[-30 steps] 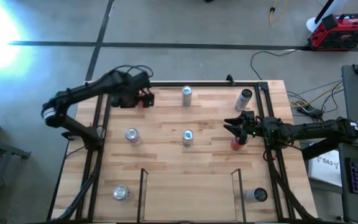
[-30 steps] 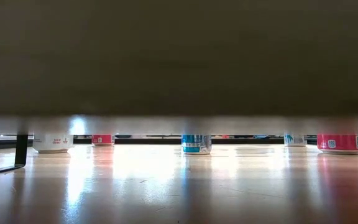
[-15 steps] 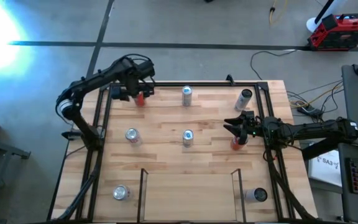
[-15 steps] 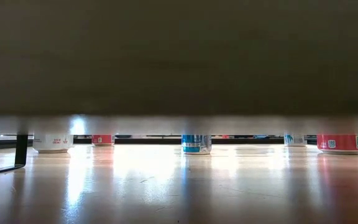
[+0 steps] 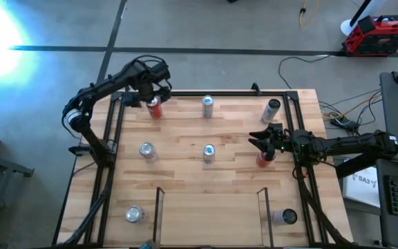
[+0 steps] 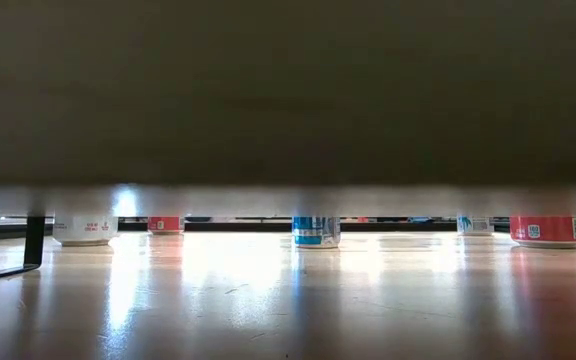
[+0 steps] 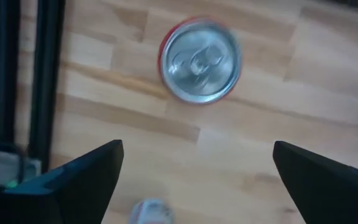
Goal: Place canned beverage on shelf
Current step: Put the left red soda can on the shelf
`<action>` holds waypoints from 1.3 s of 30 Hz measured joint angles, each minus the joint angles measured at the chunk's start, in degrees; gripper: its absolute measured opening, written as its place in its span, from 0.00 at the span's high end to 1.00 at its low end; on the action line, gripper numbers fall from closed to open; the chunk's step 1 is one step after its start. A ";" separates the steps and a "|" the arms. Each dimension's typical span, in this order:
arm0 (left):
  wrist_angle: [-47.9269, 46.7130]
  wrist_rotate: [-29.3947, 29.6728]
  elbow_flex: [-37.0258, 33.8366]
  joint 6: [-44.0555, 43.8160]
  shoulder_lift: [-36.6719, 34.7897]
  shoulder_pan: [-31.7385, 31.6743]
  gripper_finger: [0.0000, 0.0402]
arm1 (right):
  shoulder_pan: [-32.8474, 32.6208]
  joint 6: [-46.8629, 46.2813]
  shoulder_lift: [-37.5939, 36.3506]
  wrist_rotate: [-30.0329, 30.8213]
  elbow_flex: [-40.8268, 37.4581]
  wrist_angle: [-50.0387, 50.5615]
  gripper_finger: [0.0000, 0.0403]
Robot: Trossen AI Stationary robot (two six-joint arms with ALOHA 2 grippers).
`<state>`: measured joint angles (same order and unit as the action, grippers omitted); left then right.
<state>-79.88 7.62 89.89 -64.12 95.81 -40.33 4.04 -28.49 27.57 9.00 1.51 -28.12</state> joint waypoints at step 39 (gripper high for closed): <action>10.21 -13.55 -7.17 25.19 2.16 -11.01 0.05 | 0.00 -0.01 -0.01 0.00 0.00 0.26 0.55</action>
<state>-69.67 -5.93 82.72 -38.93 97.97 -51.33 4.04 -28.50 27.56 8.99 1.51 -27.86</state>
